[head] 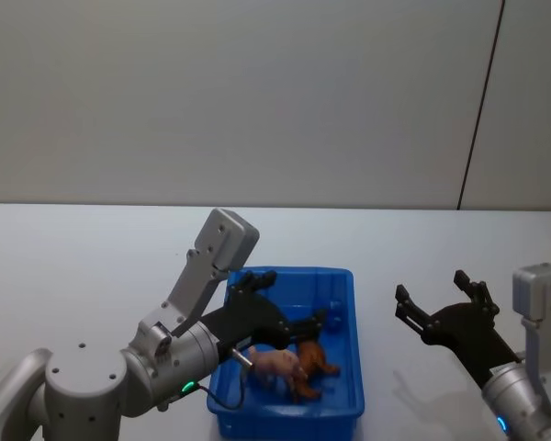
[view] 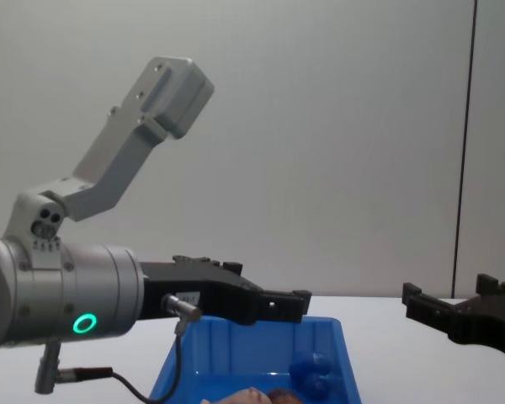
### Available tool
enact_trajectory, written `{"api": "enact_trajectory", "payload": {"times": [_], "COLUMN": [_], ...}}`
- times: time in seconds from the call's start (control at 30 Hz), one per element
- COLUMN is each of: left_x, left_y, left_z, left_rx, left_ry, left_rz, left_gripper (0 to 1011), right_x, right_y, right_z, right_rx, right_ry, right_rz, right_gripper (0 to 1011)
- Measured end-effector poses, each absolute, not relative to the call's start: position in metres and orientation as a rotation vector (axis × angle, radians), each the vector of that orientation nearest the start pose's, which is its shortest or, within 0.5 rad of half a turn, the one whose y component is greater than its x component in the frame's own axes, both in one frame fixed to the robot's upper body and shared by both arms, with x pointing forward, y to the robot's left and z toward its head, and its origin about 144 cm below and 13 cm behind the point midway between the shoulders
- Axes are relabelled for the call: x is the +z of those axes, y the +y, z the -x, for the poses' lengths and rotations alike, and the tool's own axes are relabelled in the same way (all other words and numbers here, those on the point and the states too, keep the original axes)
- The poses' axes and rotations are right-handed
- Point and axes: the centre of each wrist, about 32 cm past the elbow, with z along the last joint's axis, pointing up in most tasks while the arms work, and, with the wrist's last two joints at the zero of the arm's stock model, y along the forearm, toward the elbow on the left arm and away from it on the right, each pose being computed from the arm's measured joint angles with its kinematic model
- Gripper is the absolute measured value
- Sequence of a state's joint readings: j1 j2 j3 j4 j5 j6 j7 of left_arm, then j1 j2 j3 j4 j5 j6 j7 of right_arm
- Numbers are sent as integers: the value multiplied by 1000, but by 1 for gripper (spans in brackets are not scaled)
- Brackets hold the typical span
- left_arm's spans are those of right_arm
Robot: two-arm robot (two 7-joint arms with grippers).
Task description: Pick up the two dolls from the table and place them into the box.
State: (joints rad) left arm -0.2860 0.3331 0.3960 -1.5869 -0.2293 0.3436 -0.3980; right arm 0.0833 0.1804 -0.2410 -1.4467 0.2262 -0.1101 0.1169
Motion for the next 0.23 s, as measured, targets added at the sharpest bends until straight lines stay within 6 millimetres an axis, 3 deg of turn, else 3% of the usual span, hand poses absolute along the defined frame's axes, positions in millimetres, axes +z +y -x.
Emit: {"api": "enact_trajectory", "payload": {"times": [0.23], "left_x": [1217], "left_y": [204], "left_z": [-514], "left_rx": [810], "left_ry": [6], "left_rz": [-268], "left_gripper": [1001], "right_x": [1123], "right_y": [-212], "right_z": [-474], "right_rx": [-1243], "right_ry": [5], "right_rz": [-43], "right_gripper": [1001]}}
